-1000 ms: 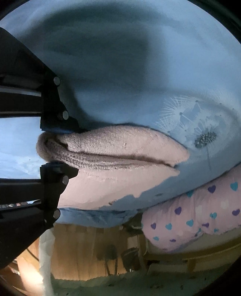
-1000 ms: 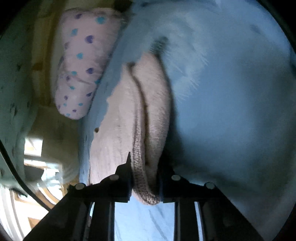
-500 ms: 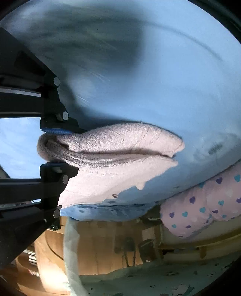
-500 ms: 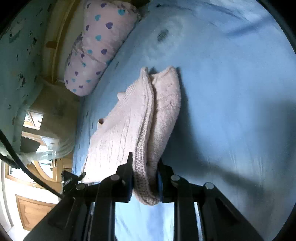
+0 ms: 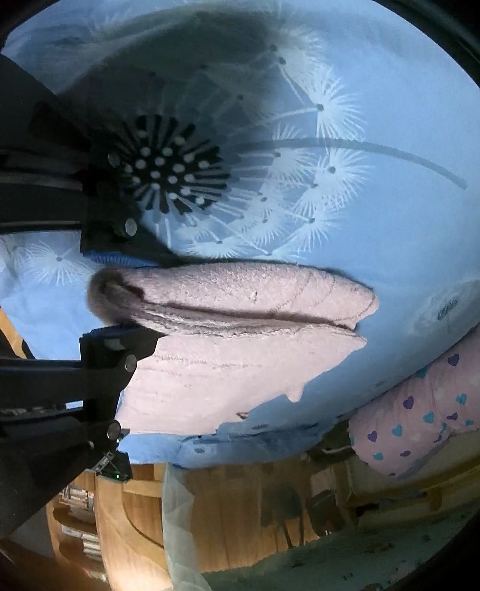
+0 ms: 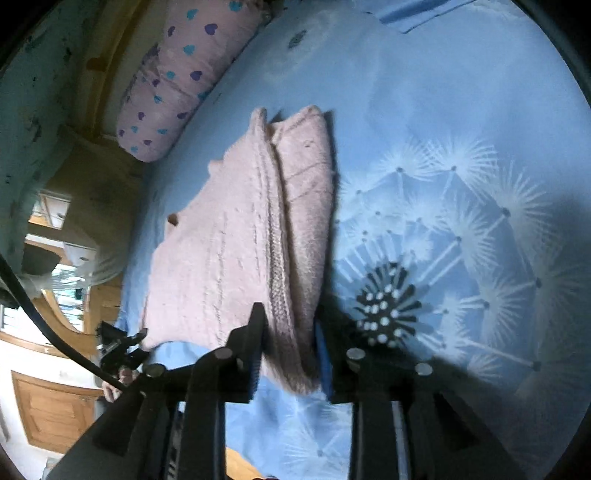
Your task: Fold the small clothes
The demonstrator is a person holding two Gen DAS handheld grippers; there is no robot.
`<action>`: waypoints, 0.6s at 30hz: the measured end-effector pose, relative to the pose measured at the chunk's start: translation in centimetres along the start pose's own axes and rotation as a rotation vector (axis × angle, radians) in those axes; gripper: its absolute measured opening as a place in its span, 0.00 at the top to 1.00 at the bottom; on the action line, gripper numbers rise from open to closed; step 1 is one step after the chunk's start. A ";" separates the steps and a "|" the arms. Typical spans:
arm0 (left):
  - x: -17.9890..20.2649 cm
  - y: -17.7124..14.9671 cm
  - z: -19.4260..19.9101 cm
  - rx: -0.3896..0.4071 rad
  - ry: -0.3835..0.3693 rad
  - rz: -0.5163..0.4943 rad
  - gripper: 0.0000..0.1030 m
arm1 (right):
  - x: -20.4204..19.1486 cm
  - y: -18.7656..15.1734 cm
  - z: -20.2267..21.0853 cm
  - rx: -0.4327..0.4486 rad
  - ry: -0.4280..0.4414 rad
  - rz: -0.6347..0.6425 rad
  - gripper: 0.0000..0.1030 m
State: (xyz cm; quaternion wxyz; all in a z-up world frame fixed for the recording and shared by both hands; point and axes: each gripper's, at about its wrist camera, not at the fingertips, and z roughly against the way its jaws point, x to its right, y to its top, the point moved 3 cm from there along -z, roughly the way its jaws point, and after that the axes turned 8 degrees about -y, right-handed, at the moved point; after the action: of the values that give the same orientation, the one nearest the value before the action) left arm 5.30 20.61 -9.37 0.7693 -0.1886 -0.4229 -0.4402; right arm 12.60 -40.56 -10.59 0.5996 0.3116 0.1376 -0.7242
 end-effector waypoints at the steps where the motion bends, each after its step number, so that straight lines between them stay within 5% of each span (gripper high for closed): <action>1: 0.0 -0.1 0.2 0.002 0.003 0.002 0.79 | 0.4 0.0 0.2 0.003 0.004 -0.012 0.65; 8: 2.2 -1.4 2.7 0.080 0.121 -0.072 0.70 | 1.3 1.9 3.8 0.147 0.024 -0.005 0.25; 18: 9.5 0.1 -1.1 0.140 0.165 -0.294 0.70 | 0.2 7.6 -0.4 0.037 -0.007 0.124 0.23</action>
State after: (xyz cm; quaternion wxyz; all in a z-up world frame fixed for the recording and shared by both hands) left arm 8.33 15.02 -2.23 0.7399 -0.0343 -0.4111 -0.5315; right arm 19.98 -42.33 -9.72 0.6379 0.3282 0.1023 -0.6892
